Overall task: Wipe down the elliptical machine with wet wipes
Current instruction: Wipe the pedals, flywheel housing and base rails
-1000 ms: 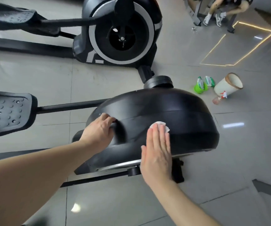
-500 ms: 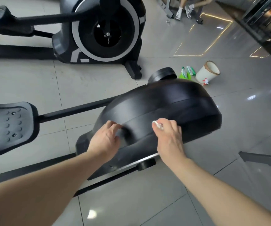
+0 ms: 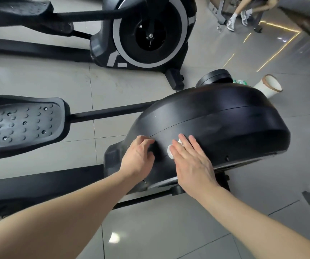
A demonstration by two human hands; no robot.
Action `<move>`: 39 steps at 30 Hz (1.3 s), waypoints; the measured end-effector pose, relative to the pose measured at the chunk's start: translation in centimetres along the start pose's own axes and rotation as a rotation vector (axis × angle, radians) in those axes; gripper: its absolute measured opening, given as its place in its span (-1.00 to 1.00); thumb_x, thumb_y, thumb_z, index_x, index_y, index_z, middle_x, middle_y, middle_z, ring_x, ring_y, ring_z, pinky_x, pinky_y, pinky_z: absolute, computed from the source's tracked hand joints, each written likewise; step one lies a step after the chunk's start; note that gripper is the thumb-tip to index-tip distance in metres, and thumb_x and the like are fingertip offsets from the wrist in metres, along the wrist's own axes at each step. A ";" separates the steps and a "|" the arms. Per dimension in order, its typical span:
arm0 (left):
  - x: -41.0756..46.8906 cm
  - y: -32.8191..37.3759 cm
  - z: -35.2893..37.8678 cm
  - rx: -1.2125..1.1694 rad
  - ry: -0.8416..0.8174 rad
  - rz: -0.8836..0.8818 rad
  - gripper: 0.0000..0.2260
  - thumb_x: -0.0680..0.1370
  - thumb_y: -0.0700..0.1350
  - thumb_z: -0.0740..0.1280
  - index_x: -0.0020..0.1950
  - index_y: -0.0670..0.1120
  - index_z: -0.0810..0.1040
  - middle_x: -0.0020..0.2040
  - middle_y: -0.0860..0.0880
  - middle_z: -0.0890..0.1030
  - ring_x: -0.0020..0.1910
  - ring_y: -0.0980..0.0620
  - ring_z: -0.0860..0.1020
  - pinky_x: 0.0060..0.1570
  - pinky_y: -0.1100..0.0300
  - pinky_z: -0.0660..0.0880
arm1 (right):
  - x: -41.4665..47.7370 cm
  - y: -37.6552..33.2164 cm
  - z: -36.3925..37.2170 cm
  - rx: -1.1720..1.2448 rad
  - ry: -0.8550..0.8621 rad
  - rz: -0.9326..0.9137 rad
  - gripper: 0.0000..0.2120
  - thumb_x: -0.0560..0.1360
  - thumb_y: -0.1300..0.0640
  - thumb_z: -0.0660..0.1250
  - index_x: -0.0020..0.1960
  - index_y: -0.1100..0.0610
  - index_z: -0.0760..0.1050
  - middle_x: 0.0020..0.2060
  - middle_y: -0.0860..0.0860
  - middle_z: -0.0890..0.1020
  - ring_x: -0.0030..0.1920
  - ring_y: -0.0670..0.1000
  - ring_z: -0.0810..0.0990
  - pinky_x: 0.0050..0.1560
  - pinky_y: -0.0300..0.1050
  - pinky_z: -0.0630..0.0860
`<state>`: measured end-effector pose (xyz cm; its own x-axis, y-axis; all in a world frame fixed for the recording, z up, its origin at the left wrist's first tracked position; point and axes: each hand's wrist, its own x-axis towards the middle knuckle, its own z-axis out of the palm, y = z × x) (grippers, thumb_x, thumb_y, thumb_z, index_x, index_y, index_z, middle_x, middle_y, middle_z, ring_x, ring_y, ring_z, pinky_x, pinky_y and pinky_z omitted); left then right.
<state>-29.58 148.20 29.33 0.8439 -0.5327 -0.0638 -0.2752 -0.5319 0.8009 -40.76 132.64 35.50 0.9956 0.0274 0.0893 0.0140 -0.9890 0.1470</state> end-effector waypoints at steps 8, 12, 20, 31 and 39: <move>0.3 -3.5 2.5 -0.178 0.168 0.164 -0.68 0.58 -0.23 0.30 0.30 0.01 0.58 0.18 0.18 0.45 0.13 0.13 0.52 0.18 0.15 0.53 | 0.0 -1.2 1.4 -0.071 0.141 0.041 -0.61 0.49 0.24 0.30 0.31 0.21 0.57 0.39 0.11 0.55 0.47 0.21 0.38 0.50 0.20 0.20; 1.0 -5.2 3.2 -0.208 0.199 0.294 -0.66 0.56 -0.26 0.30 0.29 0.01 0.59 0.18 0.17 0.44 0.13 0.13 0.52 0.14 0.16 0.53 | 0.2 -0.6 2.4 -0.012 0.354 0.025 -0.71 0.44 0.31 0.34 0.12 0.15 0.67 0.21 0.03 0.65 0.19 0.15 0.52 0.18 0.04 0.36; 2.4 -6.8 3.5 -0.182 0.243 0.452 -0.69 0.57 -0.22 0.31 0.28 0.01 0.59 0.15 0.17 0.46 0.14 0.16 0.49 0.17 0.24 0.47 | 1.8 -0.3 3.9 -0.029 0.603 -0.011 -0.88 0.50 0.28 0.42 -0.02 0.14 0.70 0.00 0.03 0.66 0.02 0.11 0.53 -0.01 0.04 0.48; 3.4 -8.9 3.4 -0.112 0.223 0.628 -0.62 0.59 -0.09 0.36 0.42 0.03 0.54 0.21 0.13 0.43 0.18 0.12 0.45 0.30 0.25 0.39 | 2.3 -0.9 1.2 0.069 0.743 0.291 -0.89 0.61 0.08 0.38 0.04 0.06 0.67 -0.14 -0.10 0.65 -0.08 -0.06 0.54 -0.08 -0.21 0.40; 2.8 -9.6 2.7 -0.052 0.146 0.675 -0.61 0.61 -0.01 0.35 0.44 0.04 0.52 0.39 0.17 0.40 0.41 0.13 0.35 0.43 0.30 0.24 | 0.7 0.4 0.6 -0.097 0.378 0.451 -0.68 0.70 0.12 0.19 0.41 0.08 0.54 0.40 -0.01 0.55 0.45 0.06 0.46 0.46 -0.08 0.31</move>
<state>-25.84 150.03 19.90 0.5502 -0.6401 0.5363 -0.7424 -0.0809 0.6651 -39.98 132.14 35.06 0.7991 -0.3250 0.5058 -0.4288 -0.8978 0.1006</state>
